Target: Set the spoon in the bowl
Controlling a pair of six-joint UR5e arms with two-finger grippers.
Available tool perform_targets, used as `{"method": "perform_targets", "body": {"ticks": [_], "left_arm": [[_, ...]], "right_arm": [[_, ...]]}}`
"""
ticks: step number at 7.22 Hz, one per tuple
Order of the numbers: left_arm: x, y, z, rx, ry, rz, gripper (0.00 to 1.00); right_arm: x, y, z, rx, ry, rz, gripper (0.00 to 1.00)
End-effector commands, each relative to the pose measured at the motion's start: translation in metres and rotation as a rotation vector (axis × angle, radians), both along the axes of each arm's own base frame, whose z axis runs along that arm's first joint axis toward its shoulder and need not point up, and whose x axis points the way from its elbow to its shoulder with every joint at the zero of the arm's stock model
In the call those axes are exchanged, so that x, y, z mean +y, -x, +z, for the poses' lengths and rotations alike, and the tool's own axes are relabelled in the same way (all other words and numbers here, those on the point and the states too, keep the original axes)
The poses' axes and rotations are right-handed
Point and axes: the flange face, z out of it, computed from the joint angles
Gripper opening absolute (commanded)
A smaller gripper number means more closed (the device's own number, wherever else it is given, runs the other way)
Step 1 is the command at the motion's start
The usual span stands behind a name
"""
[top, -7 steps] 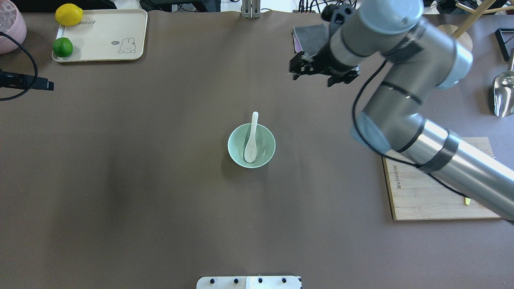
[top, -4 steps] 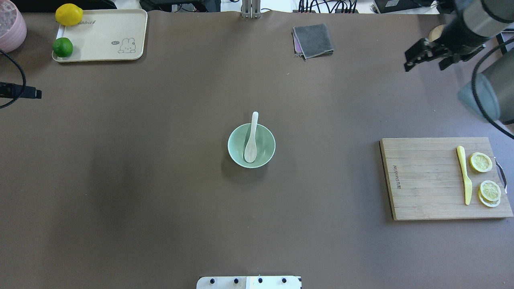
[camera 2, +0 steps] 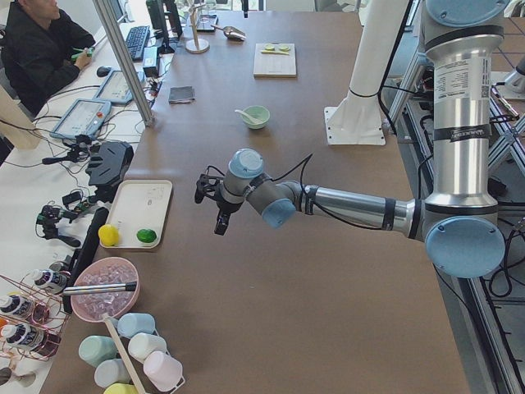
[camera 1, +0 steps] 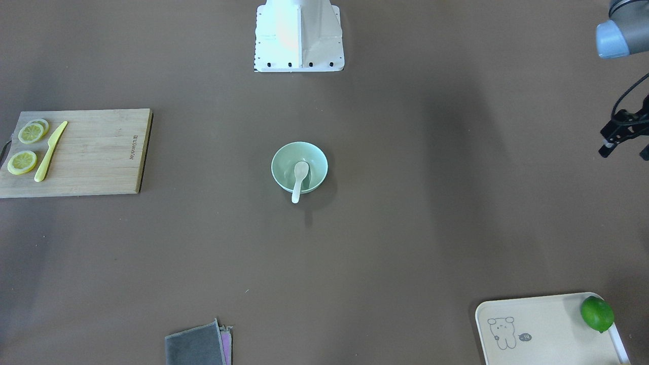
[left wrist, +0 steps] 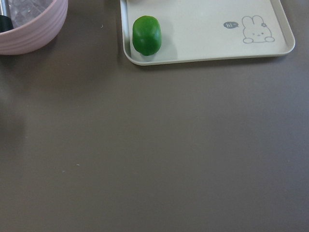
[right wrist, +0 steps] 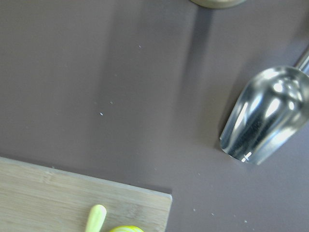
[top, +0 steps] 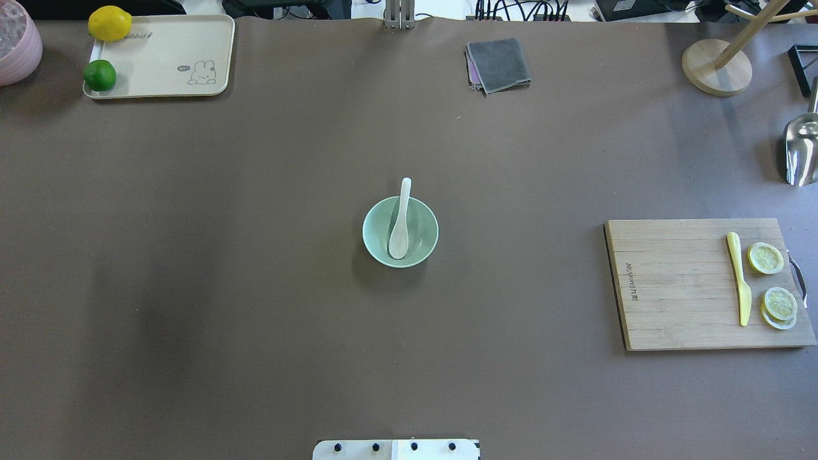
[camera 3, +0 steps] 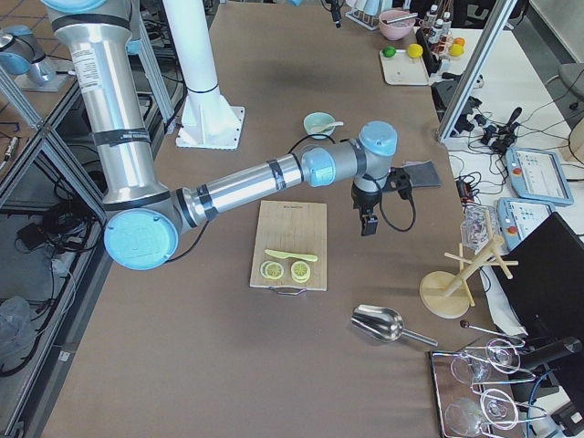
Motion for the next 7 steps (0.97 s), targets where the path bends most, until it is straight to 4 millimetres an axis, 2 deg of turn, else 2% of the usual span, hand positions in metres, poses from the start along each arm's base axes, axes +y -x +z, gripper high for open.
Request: {"method": "perform_targets", "body": {"ticks": [1, 2, 3, 4, 5, 6, 7], "left_arm": [[0.017, 0.100, 0.038, -0.060, 0.058, 0.076, 0.98], [0.026, 0.123, 0.062, -0.066, 0.116, 0.079, 0.98], [0.029, 0.146, 0.058, -0.064, 0.128, 0.028, 0.98], [0.026, 0.146, 0.044, -0.063, 0.142, 0.026, 0.98], [0.027, 0.146, 0.040, -0.063, 0.140, 0.024, 0.98], [0.027, 0.145, 0.041, -0.060, 0.148, 0.018, 0.98], [0.027, 0.144, 0.045, -0.054, 0.167, 0.006, 0.98]], "right_arm": [[0.051, -0.029, 0.071, 0.007, 0.084, -0.007, 1.00], [0.062, -0.038, 0.080, 0.004, 0.105, 0.011, 1.00], [0.070, -0.042, 0.085, 0.004, 0.110, 0.015, 1.00], [0.072, -0.046, 0.086, 0.004, 0.114, 0.023, 1.00], [0.072, -0.047, 0.086, 0.002, 0.118, 0.031, 1.00], [0.070, -0.054, 0.079, -0.013, 0.108, 0.050, 1.00], [0.068, -0.066, 0.064, -0.024, 0.088, 0.078, 1.00]]}}
